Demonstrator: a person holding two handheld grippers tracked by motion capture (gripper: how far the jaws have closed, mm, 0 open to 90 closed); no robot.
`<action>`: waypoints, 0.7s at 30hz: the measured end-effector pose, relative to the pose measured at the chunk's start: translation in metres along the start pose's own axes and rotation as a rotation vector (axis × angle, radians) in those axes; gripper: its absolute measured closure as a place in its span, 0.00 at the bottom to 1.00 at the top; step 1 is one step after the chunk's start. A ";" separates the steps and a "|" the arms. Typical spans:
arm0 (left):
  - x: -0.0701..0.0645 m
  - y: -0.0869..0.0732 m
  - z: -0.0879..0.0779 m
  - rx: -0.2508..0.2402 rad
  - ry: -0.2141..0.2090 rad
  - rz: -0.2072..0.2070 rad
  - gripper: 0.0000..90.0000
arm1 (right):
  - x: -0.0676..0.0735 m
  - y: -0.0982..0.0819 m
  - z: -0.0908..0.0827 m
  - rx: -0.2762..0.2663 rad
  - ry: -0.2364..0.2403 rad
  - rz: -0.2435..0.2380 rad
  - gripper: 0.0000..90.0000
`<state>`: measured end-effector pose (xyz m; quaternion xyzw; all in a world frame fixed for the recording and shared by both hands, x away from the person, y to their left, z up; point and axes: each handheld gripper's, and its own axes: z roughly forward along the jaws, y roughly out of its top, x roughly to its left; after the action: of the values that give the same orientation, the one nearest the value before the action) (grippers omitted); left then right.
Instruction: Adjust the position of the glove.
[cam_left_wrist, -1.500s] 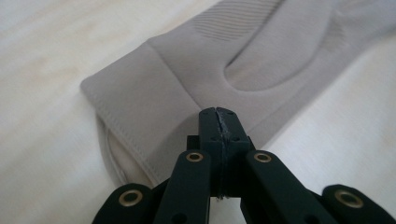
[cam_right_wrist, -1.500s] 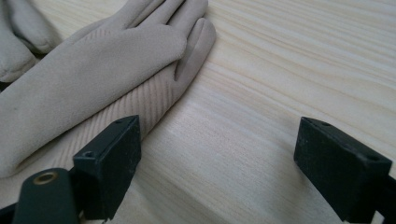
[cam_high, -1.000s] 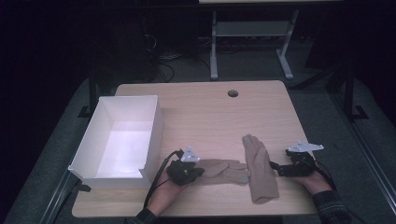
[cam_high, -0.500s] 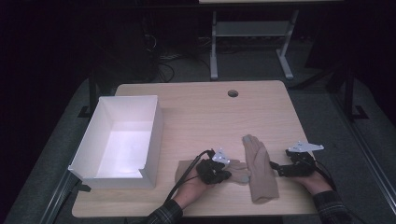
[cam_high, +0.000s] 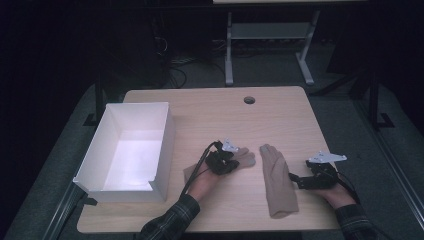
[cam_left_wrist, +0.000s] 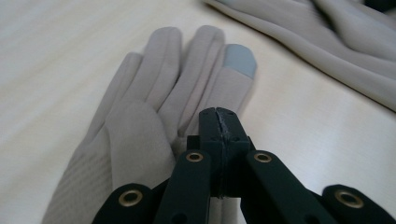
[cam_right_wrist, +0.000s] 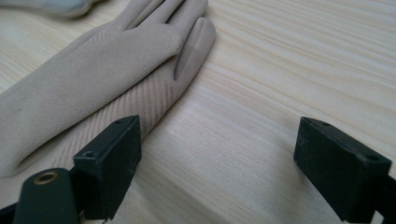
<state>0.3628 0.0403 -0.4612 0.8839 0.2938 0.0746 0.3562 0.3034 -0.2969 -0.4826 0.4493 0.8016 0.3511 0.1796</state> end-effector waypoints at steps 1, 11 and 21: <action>0.004 0.001 0.001 -0.007 0.007 -0.015 0.99 | 0.000 0.000 0.000 0.000 0.000 -0.001 0.16; 0.009 -0.012 -0.026 -0.059 0.005 -0.049 0.99 | 0.000 0.001 0.000 0.002 0.003 -0.002 0.16; -0.001 -0.037 -0.058 -0.019 0.060 -0.002 0.98 | 0.000 0.001 0.001 0.002 0.001 0.002 0.16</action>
<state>0.3245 0.0948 -0.4435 0.8776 0.3044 0.1035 0.3557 0.3045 -0.2960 -0.4825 0.4502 0.8015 0.3509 0.1785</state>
